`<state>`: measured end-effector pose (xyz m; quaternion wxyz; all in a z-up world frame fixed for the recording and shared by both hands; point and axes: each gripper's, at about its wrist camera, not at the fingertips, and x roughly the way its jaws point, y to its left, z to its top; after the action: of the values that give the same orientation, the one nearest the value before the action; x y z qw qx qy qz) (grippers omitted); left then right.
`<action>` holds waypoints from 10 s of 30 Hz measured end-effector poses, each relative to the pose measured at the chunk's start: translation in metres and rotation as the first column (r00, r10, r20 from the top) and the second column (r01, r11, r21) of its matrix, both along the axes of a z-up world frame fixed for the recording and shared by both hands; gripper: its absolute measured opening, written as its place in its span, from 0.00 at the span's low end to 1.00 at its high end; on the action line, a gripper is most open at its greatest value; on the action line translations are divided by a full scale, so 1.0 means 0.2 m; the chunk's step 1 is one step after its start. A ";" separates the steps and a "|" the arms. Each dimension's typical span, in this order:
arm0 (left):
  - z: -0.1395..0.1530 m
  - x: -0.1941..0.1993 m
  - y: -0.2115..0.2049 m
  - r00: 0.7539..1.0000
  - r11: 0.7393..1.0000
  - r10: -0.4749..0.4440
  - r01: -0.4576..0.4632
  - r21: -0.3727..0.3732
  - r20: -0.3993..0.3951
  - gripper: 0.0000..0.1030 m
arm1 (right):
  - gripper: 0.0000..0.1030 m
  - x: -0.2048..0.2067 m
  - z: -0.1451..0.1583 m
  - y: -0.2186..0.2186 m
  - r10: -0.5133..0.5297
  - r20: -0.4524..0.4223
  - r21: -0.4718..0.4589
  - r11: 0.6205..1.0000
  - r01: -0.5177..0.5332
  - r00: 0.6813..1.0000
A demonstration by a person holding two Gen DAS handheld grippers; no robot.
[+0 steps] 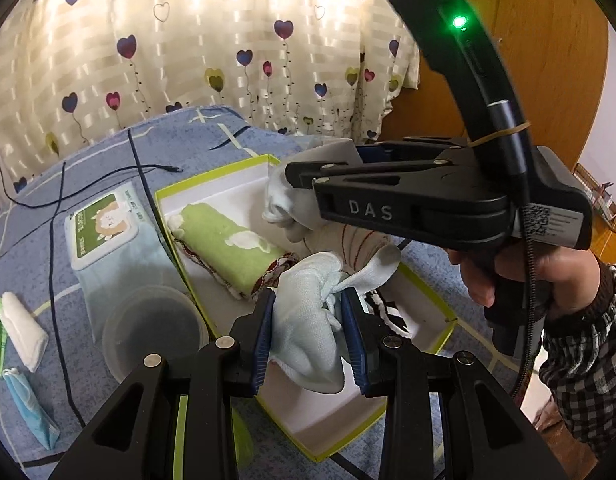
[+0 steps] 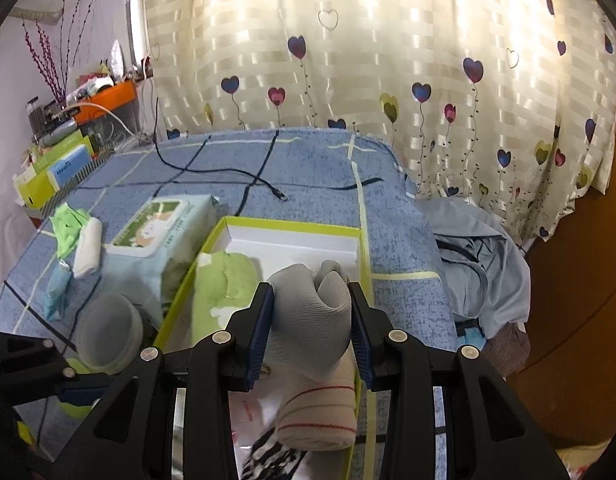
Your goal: Organize soft objects
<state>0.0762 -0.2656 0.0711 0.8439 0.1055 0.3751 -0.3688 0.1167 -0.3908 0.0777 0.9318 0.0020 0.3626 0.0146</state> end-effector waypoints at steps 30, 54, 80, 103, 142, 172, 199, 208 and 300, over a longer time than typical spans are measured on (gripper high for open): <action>-0.04 0.02 -0.04 0.999 1.000 -0.006 0.005 -0.007 -0.042 0.42 | 0.53 0.04 -0.07 0.00 0.041 -0.008 0.020 0.999 -0.041 0.999; 0.03 -0.03 0.09 0.999 0.993 -0.024 0.018 -0.115 -0.045 0.57 | 0.62 -0.06 -0.03 -0.05 -0.004 0.018 0.060 0.998 0.003 1.000; 0.12 -0.07 0.37 0.995 0.987 0.099 -0.098 -0.131 0.001 0.57 | 0.62 -0.30 0.05 0.02 -0.041 0.065 0.072 0.997 0.036 0.997; 0.11 -0.04 1.06 0.917 0.908 0.399 -0.394 -0.146 0.006 0.57 | 0.62 -0.36 0.12 0.45 0.082 0.127 0.062 0.994 -0.090 0.988; -0.05 0.26 1.80 0.801 0.791 0.596 -0.597 -0.129 -0.053 0.57 | 0.62 0.01 -0.16 1.50 0.408 -0.073 -0.007 0.912 -0.410 0.910; -0.22 0.86 1.82 0.807 0.812 0.548 -0.577 -0.094 -0.219 0.57 | 0.33 0.12 -0.33 1.58 0.409 -0.154 -0.043 0.907 -0.420 0.899; -0.05 0.44 1.66 0.921 0.900 0.377 -0.388 -0.198 -0.096 0.03 | 0.29 0.11 -0.32 1.53 0.394 -0.136 -0.011 0.917 -0.399 0.909; -0.04 0.31 1.72 0.915 0.894 0.392 -0.404 -0.192 -0.100 0.03 | 0.25 0.07 -0.28 1.50 0.386 -0.113 -0.002 0.921 -0.389 0.915; 0.11 0.10 1.15 0.922 0.925 0.378 -0.380 0.008 0.082 0.12 | 0.24 -0.19 0.14 1.00 0.203 0.067 0.012 0.979 -0.205 0.977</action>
<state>0.0954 -0.0350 0.0938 0.9121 0.0557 0.3591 -0.1898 0.0786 -0.1912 0.1066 0.9368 -0.0267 0.3299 0.1137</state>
